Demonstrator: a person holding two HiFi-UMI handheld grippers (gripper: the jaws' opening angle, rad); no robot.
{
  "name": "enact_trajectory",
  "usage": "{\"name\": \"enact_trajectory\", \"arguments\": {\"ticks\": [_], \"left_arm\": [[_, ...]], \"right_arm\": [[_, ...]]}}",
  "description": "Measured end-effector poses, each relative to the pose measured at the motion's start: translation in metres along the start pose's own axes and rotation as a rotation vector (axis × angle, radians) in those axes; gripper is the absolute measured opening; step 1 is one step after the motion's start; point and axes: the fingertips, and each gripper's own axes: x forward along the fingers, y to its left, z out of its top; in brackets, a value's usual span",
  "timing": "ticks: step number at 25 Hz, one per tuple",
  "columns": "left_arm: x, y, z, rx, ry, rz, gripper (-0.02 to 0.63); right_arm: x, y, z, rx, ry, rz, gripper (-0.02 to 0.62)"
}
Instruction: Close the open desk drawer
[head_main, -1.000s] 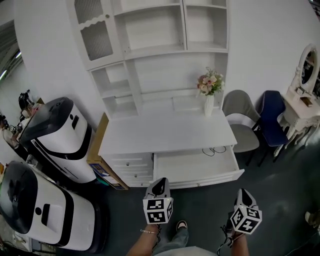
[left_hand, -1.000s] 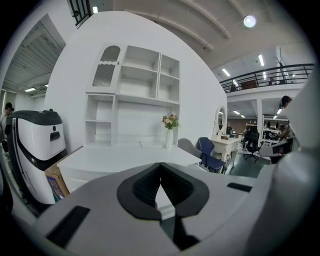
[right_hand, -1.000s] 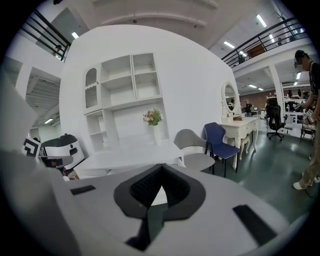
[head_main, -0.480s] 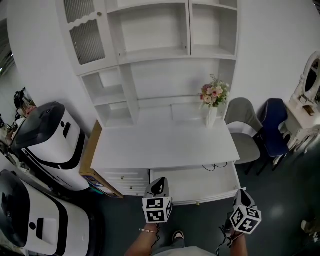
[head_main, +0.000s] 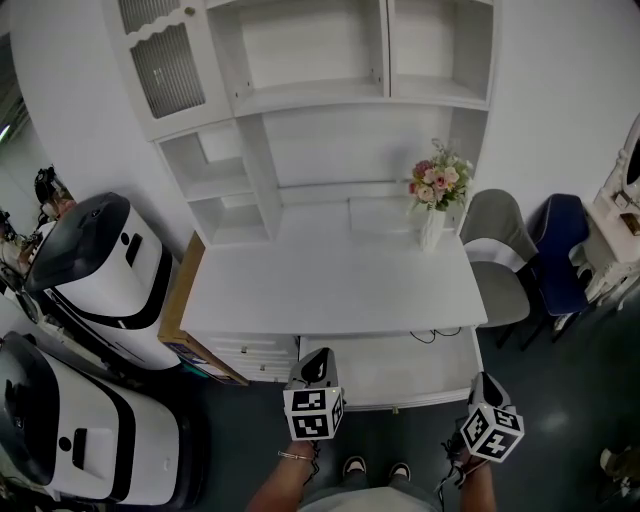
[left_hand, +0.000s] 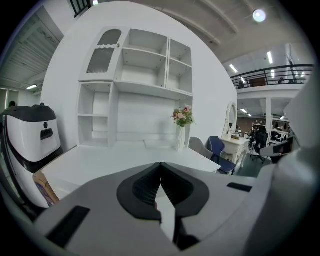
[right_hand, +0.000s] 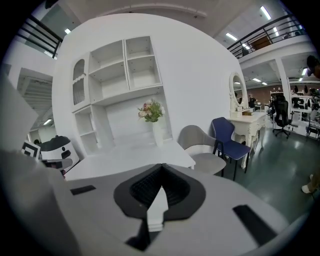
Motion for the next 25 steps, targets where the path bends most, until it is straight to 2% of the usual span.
{"name": "enact_trajectory", "arguments": {"ticks": [8,25], "left_arm": [[-0.023,0.007,-0.004,-0.028,-0.008,0.104,0.018],[-0.082,0.041,-0.035,-0.096,-0.001,0.288,0.018]], "right_arm": [[0.021,0.017,0.016,-0.062,0.009,0.117,0.006],[0.035,0.061,-0.001,-0.136,0.069,0.274,0.006]]}}
